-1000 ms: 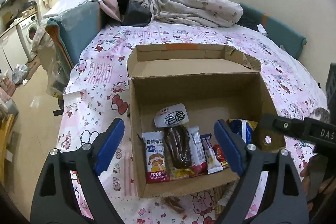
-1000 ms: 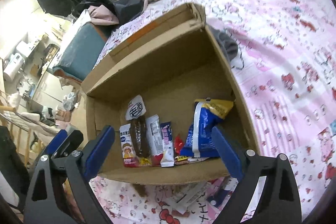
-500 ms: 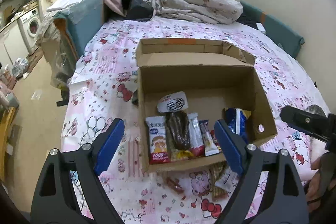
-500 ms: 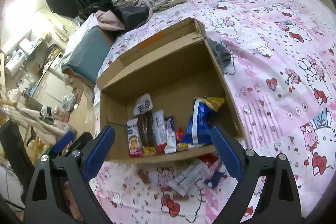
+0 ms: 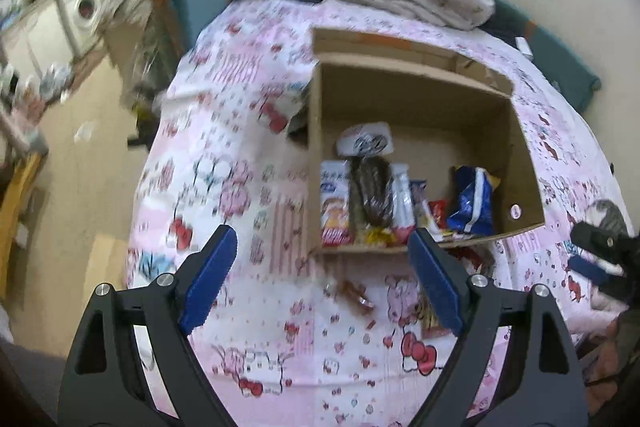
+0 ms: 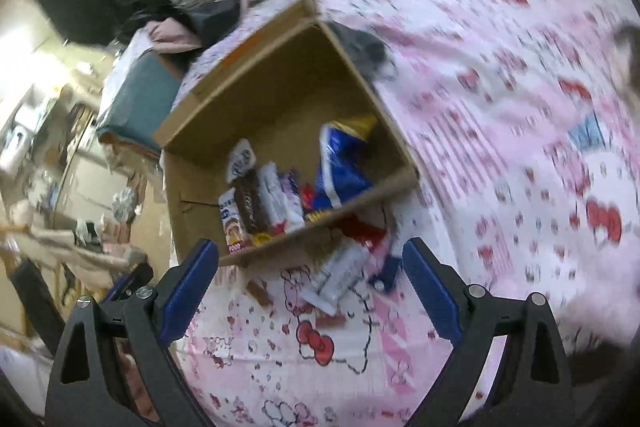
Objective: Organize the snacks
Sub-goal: 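Move both grippers back toward the remaining snacks, then grasp the clear bag of brown snack with the left gripper while the right grasps a white stick pack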
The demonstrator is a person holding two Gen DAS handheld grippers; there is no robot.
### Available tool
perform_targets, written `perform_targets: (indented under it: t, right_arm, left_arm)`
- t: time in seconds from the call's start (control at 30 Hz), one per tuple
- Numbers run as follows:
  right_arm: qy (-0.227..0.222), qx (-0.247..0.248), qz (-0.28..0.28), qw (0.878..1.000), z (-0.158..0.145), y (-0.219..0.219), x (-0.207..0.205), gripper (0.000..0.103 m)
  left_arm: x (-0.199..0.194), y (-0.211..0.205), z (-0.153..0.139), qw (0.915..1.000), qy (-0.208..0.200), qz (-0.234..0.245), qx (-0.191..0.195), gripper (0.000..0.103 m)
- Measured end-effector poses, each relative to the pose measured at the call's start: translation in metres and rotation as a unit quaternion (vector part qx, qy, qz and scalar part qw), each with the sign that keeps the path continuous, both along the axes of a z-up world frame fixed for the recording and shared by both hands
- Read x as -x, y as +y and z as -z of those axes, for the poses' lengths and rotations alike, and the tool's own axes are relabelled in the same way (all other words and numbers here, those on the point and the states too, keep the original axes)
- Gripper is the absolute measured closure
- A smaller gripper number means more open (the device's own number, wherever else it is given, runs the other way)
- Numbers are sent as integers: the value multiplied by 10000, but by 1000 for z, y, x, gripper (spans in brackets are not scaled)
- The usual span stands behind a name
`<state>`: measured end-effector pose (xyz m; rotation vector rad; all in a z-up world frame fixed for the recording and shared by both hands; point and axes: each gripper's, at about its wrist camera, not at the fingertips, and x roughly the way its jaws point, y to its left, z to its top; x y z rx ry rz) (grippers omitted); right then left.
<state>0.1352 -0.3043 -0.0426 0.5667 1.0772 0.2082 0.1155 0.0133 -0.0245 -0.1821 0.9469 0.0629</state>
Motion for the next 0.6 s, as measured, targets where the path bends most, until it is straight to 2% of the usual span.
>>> perform_targets:
  t: [0.07,0.17,0.23,0.3,0.43,0.53,0.57,0.6]
  right_arm:
    - [207,-32,86,9997,8,-3,2,7]
    - [388,-37,157,9991,15,-6,4,7]
    - [459,-47,254,9986,17,-9,6,7]
    - [512,-108,318,9981,19,-11,6,7]
    - [606,-118,337,9975,24,-12,4,7]
    - [573,-96,360,9977,22,-17,5,7]
    - [564,-58,374,9977,22,-18,7,7]
    - [580,-24,386,9976,22,-20,8,7]
  left_arm:
    - [1,7,10,9997,153,-144,145,18]
    - [0,12,27,9984,432,-343,113,19]
    - [-3,12,43,9966,678,-385,273,22]
    - [-5,7,59,9944,907,-346,410,33]
    - [-17,-14,88,9904,1208,-133,662,36]
    - [-25,-27,106,9884,1366,-47,660,38]
    - [-27,-31,112,9874,1436,-31,670,45]
    - [-29,-34,118,9851,1569,14,709,56]
